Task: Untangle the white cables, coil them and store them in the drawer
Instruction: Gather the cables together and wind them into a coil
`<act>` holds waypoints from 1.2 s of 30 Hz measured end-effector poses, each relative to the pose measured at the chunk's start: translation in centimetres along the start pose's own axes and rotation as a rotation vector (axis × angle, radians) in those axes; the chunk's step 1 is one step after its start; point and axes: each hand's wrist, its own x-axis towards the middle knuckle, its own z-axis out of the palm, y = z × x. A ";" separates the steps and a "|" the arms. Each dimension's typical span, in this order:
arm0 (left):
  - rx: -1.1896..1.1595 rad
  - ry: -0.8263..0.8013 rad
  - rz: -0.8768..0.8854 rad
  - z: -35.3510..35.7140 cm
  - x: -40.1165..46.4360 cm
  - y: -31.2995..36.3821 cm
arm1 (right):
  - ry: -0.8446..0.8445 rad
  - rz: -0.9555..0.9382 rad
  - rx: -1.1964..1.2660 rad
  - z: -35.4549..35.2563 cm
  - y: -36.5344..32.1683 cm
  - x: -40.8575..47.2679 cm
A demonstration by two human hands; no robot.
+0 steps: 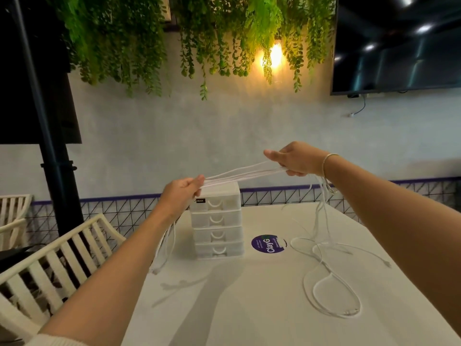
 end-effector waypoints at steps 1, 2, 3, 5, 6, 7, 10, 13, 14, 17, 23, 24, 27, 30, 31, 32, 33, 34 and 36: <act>-0.015 0.008 -0.017 -0.1 0.0 -0.4 | 0.028 0.007 -0.046 -0.1 0.3 0.2; -0.023 0.010 -0.036 -0.2 -0.1 -0.6 | 0.060 0.004 -0.111 -0.3 0.5 0.3; -0.028 0.009 -0.054 -0.2 -0.2 -0.9 | 0.086 -0.008 -0.178 -0.4 0.8 0.5; -0.045 0.014 -0.089 -0.2 -0.4 -1.3 | 0.119 -0.033 -0.280 -0.7 1.2 0.9; -0.052 0.017 -0.101 -0.2 -0.5 -1.5 | 0.130 -0.038 -0.316 -0.8 1.4 1.0; -0.042 0.014 -0.103 -0.1 -0.6 -1.7 | 0.140 -0.040 -0.339 -0.9 1.4 1.0; 0.112 -0.017 -0.061 0.5 -0.9 -1.9 | 0.194 -0.057 -0.326 -1.3 1.0 1.5; 0.272 -0.080 0.035 1.4 -1.7 -2.2 | 0.270 -0.051 -0.327 -2.1 0.1 1.8; 0.297 -0.114 0.076 1.8 -2.0 -2.3 | 0.305 -0.044 -0.342 -2.4 -0.2 1.9; 0.311 -0.175 0.167 2.8 -2.5 -2.4 | 0.469 -0.030 -0.482 -3.1 -1.6 2.0; 0.170 -0.189 0.049 3.3 -2.7 -3.8 | 0.676 0.058 -0.492 -4.4 -4.3 2.2; 0.149 -0.187 0.016 3.2 -2.7 -3.9 | 0.690 0.073 -0.480 -4.5 -4.7 2.3; 0.263 -0.238 -0.079 2.6 -3.1 -5.3 | 0.768 0.152 -0.414 -5.9 -5.2 2.1; 0.413 -0.338 -0.206 1.8 -4.9 -9.3 | 0.855 0.209 -0.308 -8.7 -4.8 1.6; 0.410 -0.357 -0.239 1.6 -5.5 -10.3 | 0.868 0.201 -0.319 -9.2 -4.5 1.7; 0.406 -0.377 -0.259 1.4 -5.7 -10.8 | 0.869 0.184 -0.339 -9.4 -4.4 1.8; 0.418 -0.414 -0.277 1.4 -5.7 -10.7 | 0.861 0.167 -0.349 -9.3 -4.3 2.0; 0.445 -0.476 -0.281 1.4 -5.5 -10.3 | 0.847 0.156 -0.344 -9.0 -4.3 2.2; 0.460 -0.609 -0.263 1.5 -4.7 -8.8 | 0.808 0.149 -0.344 -8.4 -4.7 2.2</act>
